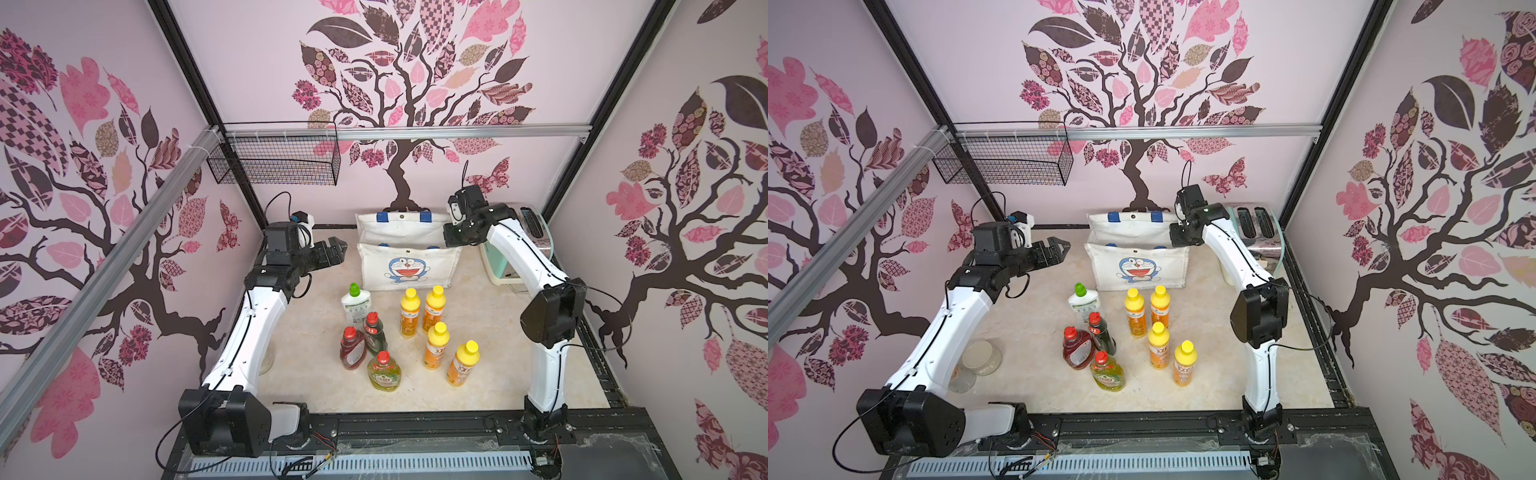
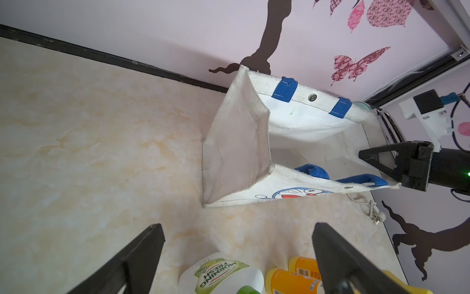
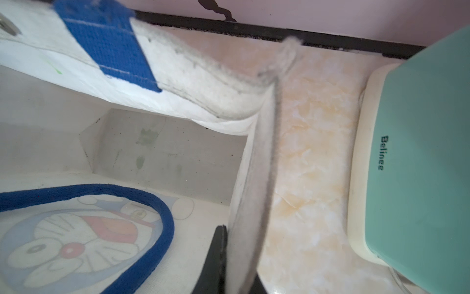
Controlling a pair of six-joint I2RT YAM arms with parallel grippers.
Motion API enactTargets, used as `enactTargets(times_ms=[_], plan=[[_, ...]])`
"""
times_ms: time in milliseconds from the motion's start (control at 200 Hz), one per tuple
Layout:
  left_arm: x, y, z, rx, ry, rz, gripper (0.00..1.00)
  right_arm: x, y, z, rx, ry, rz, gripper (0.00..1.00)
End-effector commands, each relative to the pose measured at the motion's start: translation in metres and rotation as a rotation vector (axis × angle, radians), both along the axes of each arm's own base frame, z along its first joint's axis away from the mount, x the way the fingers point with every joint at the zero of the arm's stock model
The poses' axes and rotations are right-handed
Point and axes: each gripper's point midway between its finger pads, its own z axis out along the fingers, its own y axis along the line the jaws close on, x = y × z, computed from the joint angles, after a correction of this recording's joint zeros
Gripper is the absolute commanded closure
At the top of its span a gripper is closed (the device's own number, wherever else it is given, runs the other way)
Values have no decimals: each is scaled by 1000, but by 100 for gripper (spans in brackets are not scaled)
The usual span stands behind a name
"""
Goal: Pack dish soap into the shopping bag
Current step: Move the shopping bag to the center of the board.
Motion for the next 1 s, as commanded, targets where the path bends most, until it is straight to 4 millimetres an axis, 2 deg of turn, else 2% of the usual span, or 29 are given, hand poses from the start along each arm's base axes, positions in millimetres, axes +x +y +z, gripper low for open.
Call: enactTargets(times_ms=[0, 165, 315, 420, 585, 645, 695, 755, 890, 995], plan=[[-6, -10, 5, 17, -16, -49, 3, -18, -14, 25, -1, -40, -50, 100], [-10, -18, 7, 22, -23, -72, 3, -47, -28, 17, -2, -32, -81, 100], [-12, -25, 7, 1, -28, -101, 3, -64, -35, 10, 7, -36, -104, 98], [-14, -31, 6, -14, -27, -123, 3, -70, -42, 5, 1, -39, -119, 97], [-15, -33, 5, -18, -24, -134, 3, -71, -44, 0, 5, -43, -119, 88], [-17, -33, 5, -16, -27, -136, 3, -69, -43, 1, 8, -50, -115, 81], [-18, -32, 5, -14, -26, -135, 3, -68, -41, 4, 14, -61, -111, 68], [-19, -32, 3, -13, -25, -136, 3, -67, -41, 10, 19, -75, -108, 57], [-21, -34, 4, -20, -23, -145, 3, -71, -43, 31, 35, -119, -111, 43], [-22, -37, 7, -39, -30, -163, 3, -86, -51, 54, 43, -166, -125, 33]])
